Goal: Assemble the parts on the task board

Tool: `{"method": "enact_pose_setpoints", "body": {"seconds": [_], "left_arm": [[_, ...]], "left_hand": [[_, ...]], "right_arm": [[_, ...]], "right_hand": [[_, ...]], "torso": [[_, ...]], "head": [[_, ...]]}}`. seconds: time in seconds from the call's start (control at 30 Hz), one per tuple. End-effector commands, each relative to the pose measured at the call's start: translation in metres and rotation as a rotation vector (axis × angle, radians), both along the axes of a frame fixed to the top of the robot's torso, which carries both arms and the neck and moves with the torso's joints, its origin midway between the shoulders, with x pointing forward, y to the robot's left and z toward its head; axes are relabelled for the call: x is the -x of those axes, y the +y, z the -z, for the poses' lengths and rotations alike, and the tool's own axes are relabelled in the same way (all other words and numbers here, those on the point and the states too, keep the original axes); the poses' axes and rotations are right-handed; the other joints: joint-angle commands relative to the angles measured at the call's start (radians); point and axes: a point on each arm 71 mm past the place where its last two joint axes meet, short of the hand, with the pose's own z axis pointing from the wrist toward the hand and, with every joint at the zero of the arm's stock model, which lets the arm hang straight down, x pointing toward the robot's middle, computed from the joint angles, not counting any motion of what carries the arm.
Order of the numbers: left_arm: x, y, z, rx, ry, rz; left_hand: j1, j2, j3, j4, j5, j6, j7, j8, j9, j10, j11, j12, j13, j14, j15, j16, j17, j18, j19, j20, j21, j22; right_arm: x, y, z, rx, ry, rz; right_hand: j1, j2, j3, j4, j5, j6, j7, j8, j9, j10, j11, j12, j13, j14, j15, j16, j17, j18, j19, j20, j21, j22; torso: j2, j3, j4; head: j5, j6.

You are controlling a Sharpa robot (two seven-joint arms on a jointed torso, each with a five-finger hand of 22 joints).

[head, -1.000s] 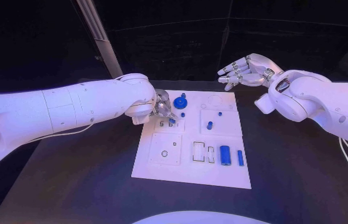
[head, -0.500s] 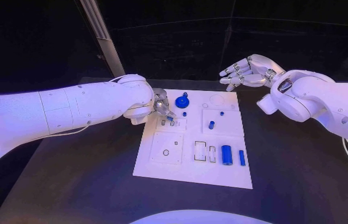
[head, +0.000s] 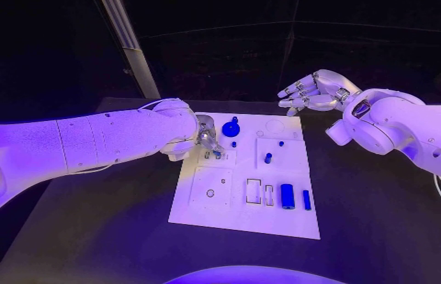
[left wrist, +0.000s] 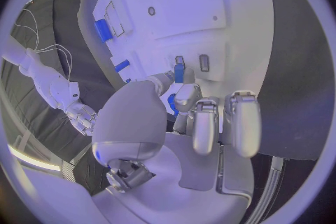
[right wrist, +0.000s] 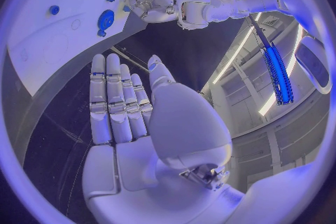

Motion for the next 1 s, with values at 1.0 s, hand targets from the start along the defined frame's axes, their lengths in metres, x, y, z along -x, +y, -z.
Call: {"method": "enact_pose_setpoints", "body": {"seconds": [1.0], "left_arm": [[0.0039,0.0001,0.0046,-0.06,0.045,0.035]], "left_hand": [[-0.016,0.004,0.164,-0.157,-0.002,-0.002,-0.004,0.009,0.006,0.012,-0.002,0.008,0.004,0.104,0.001,0.003,0.263,-0.013,0.034,0.0,-0.002,0.065]], "right_arm": [[0.0,0.0026,-0.0002,0.007,0.006,-0.021]], "right_hand": [[-0.007,0.003,-0.004,-0.001,0.004,-0.006,0.0,-0.007,-0.001,-0.01,0.0,-0.004,-0.002,-0.003,0.004,-0.003,-0.002,0.004,0.0,0.004,-0.008,-0.002]], "torso": [[0.0,0.0002,0.0006]], "head": [[0.002,-0.007]]}}
